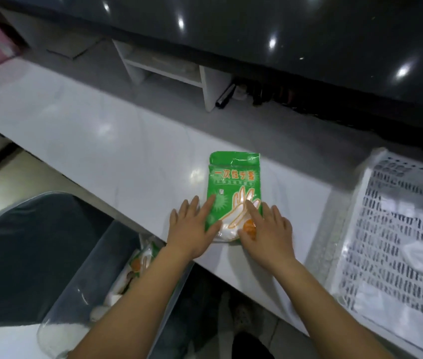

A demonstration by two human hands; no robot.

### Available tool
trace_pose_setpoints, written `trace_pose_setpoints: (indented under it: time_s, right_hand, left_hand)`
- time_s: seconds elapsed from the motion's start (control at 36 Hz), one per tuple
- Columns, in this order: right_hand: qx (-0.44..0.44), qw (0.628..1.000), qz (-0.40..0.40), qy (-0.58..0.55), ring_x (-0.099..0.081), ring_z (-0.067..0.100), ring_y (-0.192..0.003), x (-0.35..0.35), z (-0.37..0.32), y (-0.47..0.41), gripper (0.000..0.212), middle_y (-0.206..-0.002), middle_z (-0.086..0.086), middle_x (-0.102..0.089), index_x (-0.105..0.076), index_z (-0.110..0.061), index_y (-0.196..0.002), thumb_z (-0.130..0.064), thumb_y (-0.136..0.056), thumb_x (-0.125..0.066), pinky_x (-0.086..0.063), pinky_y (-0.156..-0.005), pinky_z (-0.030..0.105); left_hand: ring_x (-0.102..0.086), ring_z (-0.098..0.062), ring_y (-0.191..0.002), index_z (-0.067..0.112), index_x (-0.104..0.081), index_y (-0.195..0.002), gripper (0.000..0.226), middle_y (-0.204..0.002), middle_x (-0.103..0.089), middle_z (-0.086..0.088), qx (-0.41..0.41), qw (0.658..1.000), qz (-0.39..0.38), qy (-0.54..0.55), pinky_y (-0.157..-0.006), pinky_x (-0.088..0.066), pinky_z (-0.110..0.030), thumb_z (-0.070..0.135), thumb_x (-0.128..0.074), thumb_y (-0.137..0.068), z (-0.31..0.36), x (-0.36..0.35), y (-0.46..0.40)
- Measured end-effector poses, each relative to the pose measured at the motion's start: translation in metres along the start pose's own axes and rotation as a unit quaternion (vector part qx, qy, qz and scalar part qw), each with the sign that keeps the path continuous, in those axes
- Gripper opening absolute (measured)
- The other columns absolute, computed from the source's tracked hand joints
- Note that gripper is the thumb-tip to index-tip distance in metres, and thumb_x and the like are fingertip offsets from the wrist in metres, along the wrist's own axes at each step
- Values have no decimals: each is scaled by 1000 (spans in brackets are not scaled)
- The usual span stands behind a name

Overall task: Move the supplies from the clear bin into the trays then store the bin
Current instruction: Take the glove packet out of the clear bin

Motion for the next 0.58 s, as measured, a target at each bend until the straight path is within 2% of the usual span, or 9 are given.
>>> trace_pose_setpoints:
  time_s: [0.14,0.31,0.39,0.47,0.58]
  right_hand:
    - [7,1000,-5,-2,-4,29,-153,1,2,1,74,-166,8,-14,-6,-42,-156,-59,-93,-41,-8,-120,51]
    - [7,999,-47,10,-9,30,-151,12,4,0,77,-165,5,-16,-11,-40,-156,-58,-91,-47,-17,-118,52]
    - [-5,999,-54,2,-12,32,-150,27,-5,3,75,-165,5,-17,-20,-37,-154,-59,-90,-52,-23,-114,53]
    - [38,998,-46,-15,-10,30,-151,36,-31,12,74,-165,4,-17,-23,-36,-154,-56,-90,-54,-18,-115,51]
    - [153,985,-74,-6,-9,28,-152,30,-79,34,74,-166,5,-17,-23,-38,-155,-54,-91,-56,-15,-118,48]
  left_hand:
    - [1,-29,-152,54,12,-148,69,-166,-6,-4,5,1000,23,10,-120,-3,-53,74,-16,-89,-1,-6,3]
    - [4,-27,-152,49,4,-153,70,-167,-1,-3,19,999,-2,30,-120,-1,-51,69,-28,-94,-1,0,7]
    - [3,-26,-152,49,2,-153,73,-167,-1,-1,41,997,28,54,-120,-1,-50,68,-34,-93,-12,8,28]
    - [3,-22,-152,54,2,-150,72,-166,-2,2,82,987,76,115,-119,0,-47,69,-35,-91,-35,7,67]
    - [1,-24,-152,51,-2,-152,73,-166,1,1,194,960,99,175,-121,-7,-49,66,-41,-92,-85,-15,124]
Point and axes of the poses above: each hand's wrist, its own y-axis away from the middle knuckle, its own x-axis out of the back of the hand, z = x × y, the point moved 2 cm from there along -y, towards the middle knuckle
